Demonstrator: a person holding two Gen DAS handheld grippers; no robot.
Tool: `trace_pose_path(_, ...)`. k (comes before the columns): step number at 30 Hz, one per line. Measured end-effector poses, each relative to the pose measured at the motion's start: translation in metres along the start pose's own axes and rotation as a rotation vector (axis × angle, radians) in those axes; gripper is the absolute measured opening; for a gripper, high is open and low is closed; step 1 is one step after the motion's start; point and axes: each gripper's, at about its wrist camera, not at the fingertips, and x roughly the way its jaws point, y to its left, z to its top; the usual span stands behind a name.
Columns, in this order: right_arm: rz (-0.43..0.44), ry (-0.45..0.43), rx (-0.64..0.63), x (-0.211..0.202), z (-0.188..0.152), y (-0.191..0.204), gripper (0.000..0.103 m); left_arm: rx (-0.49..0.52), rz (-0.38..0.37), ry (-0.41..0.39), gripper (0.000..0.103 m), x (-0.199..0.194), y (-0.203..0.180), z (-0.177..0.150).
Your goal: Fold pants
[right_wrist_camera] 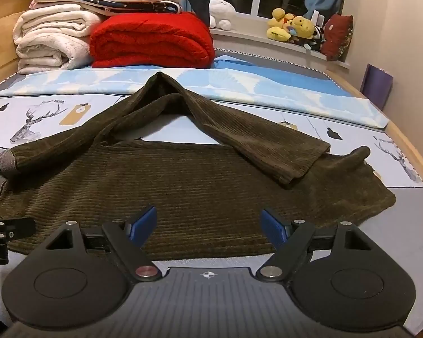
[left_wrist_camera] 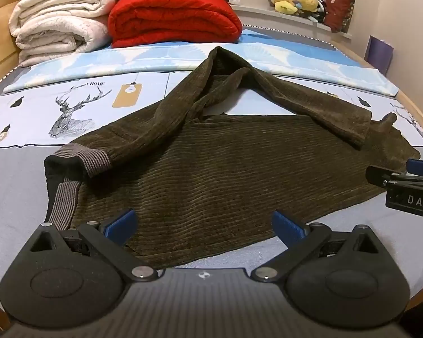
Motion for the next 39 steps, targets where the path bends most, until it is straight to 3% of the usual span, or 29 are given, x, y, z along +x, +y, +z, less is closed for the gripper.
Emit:
trace_pose_path(1, -0.001, 0.007, 0.006, 0.027, 0.023, -0.023, 0.082, -0.001, 0.000, 0.000, 0.102, 0.000, 0.000, 0.000)
trace_pose_path(14, -0.002, 0.045, 0.012, 0.013, 0.011, -0.012, 0.082, -0.001, -0.001, -0.002, 0.102, 0.000, -0.001, 0.000)
trace_pose_path(36, 0.021, 0.029, 0.039, 0.013, 0.009, -0.014, 0.080, 0.022, 0.001, -0.039, 0.102, -0.003, -0.005, -0.002)
trace_pose_path(39, 0.022, 0.007, 0.049, 0.011, 0.010, -0.015, 0.078, 0.035, -0.004, -0.046, 0.098, -0.004, -0.007, -0.002)
